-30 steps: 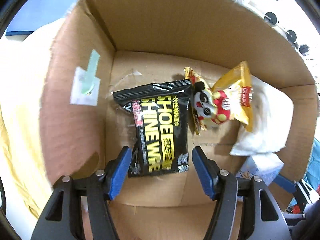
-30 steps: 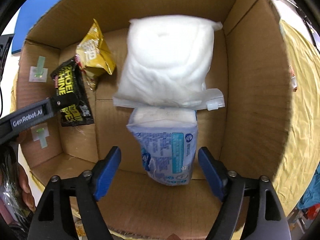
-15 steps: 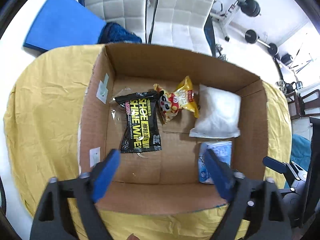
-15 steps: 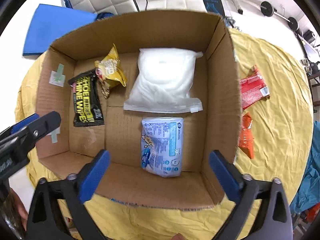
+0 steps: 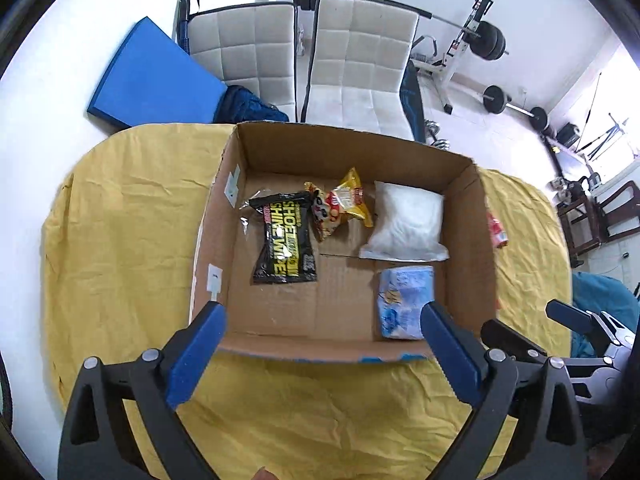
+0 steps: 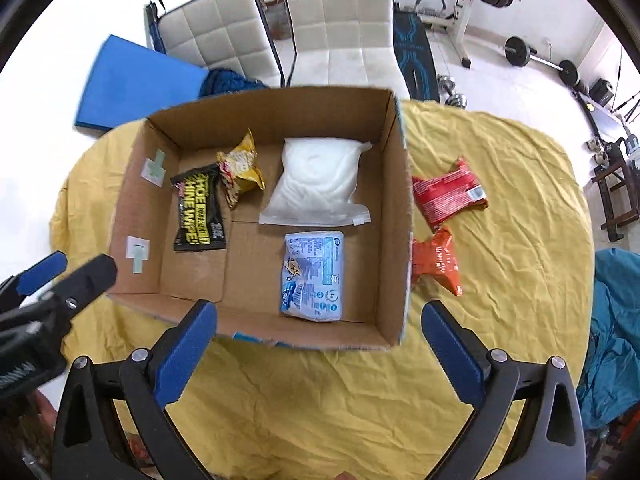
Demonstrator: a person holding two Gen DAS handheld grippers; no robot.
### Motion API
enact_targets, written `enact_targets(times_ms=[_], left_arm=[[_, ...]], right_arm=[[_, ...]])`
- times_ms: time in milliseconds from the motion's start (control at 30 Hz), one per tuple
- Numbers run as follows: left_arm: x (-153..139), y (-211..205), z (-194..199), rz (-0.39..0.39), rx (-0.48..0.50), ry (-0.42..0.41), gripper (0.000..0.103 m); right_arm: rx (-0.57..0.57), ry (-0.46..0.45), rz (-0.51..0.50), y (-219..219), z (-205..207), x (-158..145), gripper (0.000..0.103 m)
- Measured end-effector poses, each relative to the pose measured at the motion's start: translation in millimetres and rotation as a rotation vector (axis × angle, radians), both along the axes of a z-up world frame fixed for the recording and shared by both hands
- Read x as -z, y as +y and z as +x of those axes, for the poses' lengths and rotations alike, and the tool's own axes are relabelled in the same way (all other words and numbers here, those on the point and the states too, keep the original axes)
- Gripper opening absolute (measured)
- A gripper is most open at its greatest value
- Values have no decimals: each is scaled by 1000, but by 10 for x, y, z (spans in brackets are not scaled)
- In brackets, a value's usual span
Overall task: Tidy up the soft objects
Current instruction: 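Grasp the red pack with the left tool while the right grasps the orange pack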
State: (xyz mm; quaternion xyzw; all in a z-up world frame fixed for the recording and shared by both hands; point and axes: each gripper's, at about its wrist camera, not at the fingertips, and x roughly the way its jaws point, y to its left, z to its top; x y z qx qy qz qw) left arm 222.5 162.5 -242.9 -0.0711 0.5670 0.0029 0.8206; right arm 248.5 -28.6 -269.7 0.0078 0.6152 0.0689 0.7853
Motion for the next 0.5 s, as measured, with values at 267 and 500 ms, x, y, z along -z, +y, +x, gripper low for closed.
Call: enact_targets(times_ms=[267, 500], left_arm=[[-329, -24, -247, -17, -24, -41, 100], [-639, -19, -432, 3, -47, -91, 100]], right_arm=[[-6, -79, 11, -131, -331, -438, 103], [-16, -141, 51, -199, -531, -836, 103]])
